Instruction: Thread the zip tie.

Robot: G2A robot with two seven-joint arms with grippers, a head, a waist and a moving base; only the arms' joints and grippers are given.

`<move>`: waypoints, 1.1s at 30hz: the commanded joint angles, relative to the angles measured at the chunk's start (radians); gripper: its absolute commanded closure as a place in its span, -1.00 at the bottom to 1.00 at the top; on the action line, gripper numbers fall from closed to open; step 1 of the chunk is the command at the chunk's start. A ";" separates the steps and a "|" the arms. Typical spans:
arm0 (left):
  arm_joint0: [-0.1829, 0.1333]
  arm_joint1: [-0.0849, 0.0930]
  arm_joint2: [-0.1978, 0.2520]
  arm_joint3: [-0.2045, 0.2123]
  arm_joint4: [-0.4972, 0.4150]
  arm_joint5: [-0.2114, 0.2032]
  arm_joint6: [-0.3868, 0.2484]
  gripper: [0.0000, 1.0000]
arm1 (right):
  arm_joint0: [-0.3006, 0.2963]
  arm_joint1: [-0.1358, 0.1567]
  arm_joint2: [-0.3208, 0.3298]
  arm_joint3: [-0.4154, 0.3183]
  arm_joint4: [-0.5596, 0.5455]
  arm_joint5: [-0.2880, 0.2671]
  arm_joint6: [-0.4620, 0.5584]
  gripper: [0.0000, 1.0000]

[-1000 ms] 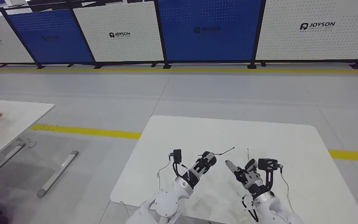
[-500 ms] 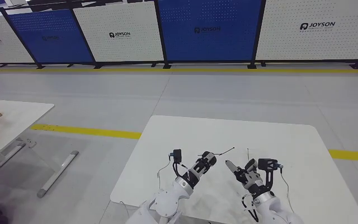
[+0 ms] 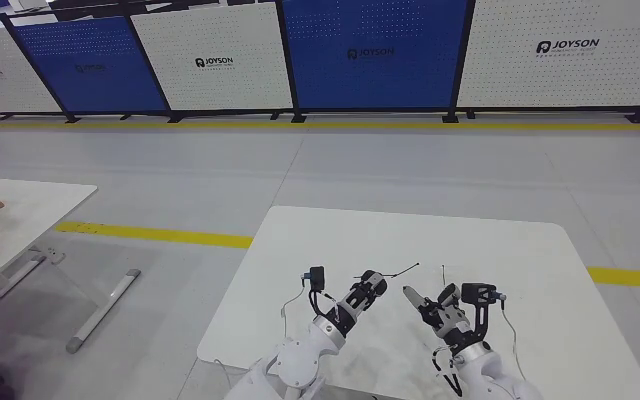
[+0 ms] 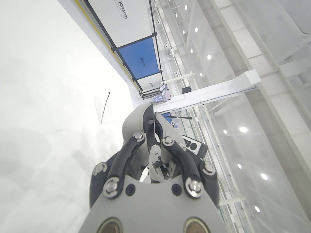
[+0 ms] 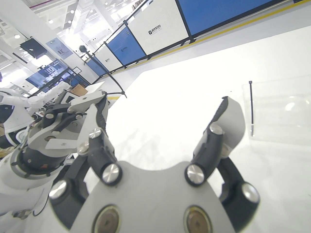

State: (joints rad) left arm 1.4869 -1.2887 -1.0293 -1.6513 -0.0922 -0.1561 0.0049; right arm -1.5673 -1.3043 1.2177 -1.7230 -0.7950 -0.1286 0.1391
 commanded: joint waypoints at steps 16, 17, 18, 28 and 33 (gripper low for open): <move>0.000 0.000 0.000 0.000 0.000 0.000 0.000 1.00 | 0.071 0.022 0.012 0.023 -0.321 -0.045 0.083 -1.00; 0.000 0.000 0.000 0.000 0.000 0.000 0.000 1.00 | 0.071 0.022 0.012 0.023 -0.321 -0.045 0.083 -1.00; 0.000 0.000 0.000 0.000 0.000 0.000 0.000 1.00 | 0.071 0.022 0.012 0.023 -0.321 -0.045 0.083 -1.00; 0.008 0.002 -0.018 -0.027 -0.158 0.037 -0.107 1.00 | 0.071 0.022 0.012 0.023 -0.321 -0.045 0.083 -1.00; 0.021 0.007 -0.028 -0.048 -0.208 0.071 -0.174 1.00 | 0.071 0.022 0.012 0.023 -0.321 -0.045 0.083 -1.00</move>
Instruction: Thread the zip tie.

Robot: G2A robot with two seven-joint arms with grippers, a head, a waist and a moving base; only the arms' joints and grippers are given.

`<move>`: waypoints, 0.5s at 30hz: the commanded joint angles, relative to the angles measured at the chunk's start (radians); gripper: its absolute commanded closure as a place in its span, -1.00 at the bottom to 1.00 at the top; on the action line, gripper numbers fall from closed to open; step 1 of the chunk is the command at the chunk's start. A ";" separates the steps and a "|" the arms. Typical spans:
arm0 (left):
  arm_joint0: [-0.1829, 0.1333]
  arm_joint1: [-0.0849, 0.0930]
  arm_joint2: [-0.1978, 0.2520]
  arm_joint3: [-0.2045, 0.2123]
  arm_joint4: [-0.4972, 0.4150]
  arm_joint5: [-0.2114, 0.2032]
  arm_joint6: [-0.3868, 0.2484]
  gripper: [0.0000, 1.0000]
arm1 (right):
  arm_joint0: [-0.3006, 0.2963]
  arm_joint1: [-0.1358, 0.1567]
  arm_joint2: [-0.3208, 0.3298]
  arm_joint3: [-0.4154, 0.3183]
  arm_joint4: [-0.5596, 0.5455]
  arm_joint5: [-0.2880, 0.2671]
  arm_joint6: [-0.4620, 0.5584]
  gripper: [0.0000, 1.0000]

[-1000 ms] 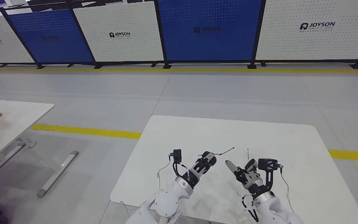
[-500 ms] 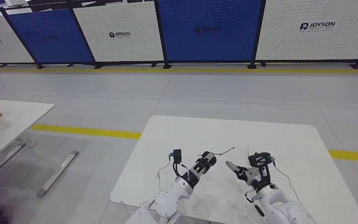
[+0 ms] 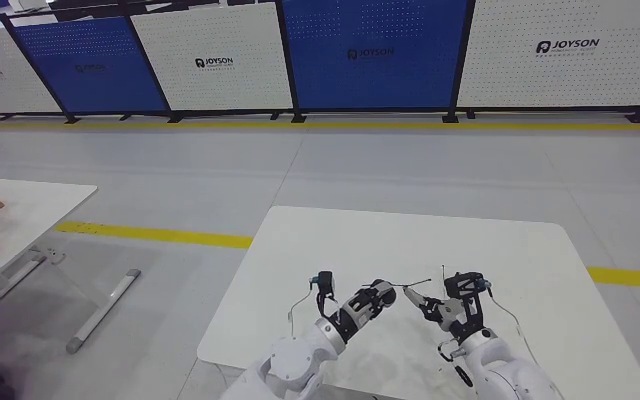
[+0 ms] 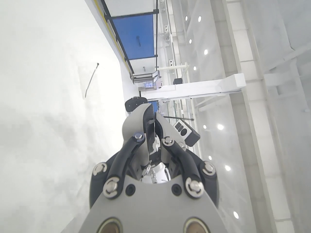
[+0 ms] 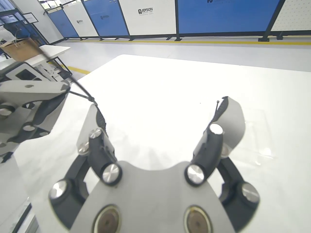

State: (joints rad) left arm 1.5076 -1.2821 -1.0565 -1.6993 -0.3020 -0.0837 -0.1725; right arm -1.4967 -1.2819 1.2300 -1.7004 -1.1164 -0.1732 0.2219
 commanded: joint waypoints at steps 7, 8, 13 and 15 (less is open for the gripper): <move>0.000 0.000 0.000 0.000 0.002 -0.001 0.004 1.00 | 0.001 0.003 -0.003 0.008 -0.047 -0.016 0.008 -1.00; 0.000 0.000 0.000 0.000 0.002 -0.001 0.004 1.00 | 0.002 0.005 -0.002 0.011 -0.070 -0.014 0.003 -1.00; 0.000 0.000 0.000 0.000 0.002 -0.001 0.004 1.00 | 0.000 0.011 -0.004 0.040 -0.152 -0.036 -0.007 -1.00; 0.000 0.000 0.000 0.000 0.002 -0.001 0.004 1.00 | 0.006 0.014 -0.007 0.048 -0.155 -0.092 -0.016 -1.00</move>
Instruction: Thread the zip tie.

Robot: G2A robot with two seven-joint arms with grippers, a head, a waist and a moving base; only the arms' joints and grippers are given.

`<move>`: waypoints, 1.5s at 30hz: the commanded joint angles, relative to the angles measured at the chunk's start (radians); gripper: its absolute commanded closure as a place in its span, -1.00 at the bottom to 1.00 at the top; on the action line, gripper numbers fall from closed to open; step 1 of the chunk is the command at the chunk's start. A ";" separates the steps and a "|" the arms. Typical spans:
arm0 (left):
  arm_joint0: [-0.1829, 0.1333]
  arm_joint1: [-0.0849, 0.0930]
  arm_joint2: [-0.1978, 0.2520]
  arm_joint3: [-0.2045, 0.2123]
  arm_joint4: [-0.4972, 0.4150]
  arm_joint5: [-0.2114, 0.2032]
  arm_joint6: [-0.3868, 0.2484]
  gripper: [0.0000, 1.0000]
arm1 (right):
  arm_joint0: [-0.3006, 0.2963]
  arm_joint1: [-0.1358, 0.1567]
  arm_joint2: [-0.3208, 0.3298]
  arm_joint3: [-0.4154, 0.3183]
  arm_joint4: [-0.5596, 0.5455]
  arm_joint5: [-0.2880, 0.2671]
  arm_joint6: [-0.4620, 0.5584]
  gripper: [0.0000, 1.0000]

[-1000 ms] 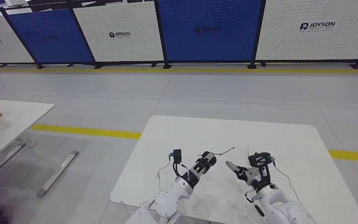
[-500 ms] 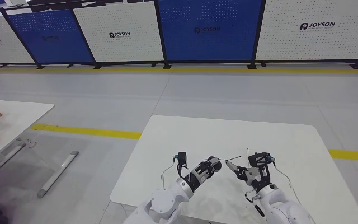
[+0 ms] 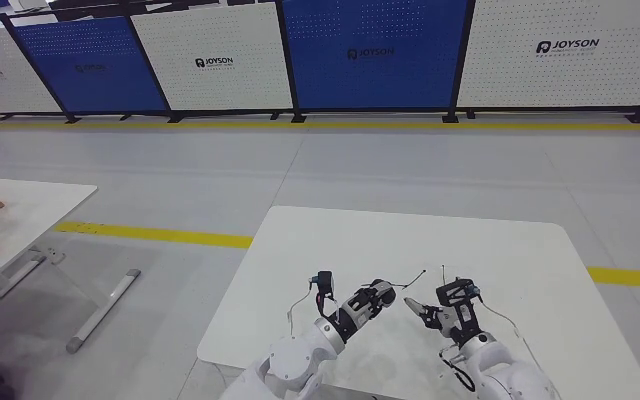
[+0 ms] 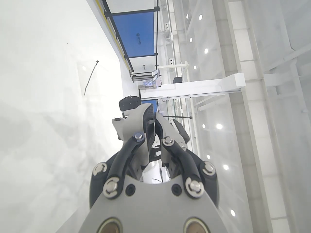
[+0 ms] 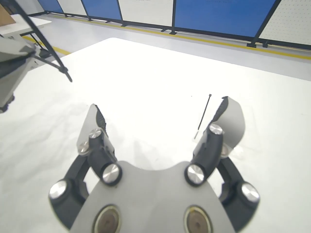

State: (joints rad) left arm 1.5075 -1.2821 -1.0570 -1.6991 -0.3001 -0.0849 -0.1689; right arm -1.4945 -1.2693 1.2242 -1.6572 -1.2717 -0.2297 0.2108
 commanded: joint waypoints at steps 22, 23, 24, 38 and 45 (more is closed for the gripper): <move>0.000 0.000 0.000 0.000 0.000 0.000 0.000 1.00 | 0.019 0.014 -0.014 0.023 0.119 -0.093 -0.044 -1.00; 0.000 0.000 0.000 0.000 0.000 0.000 0.000 1.00 | 0.019 0.014 -0.014 0.023 0.119 -0.093 -0.044 -1.00; 0.000 0.000 0.000 0.000 0.000 0.000 0.000 1.00 | 0.019 0.014 -0.014 0.023 0.119 -0.093 -0.044 -1.00; 0.000 0.000 0.000 0.000 0.000 0.000 0.000 1.00 | 0.021 0.011 -0.020 0.025 0.200 -0.098 -0.064 -0.12; 0.000 0.000 0.000 0.000 0.000 0.000 0.000 1.00 | 0.030 0.015 -0.046 0.027 0.212 -0.110 -0.053 0.28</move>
State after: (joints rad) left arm 1.5075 -1.2821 -1.0570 -1.6991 -0.3001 -0.0849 -0.1689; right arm -1.4653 -1.2556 1.1827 -1.6290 -1.0606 -0.3404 0.1587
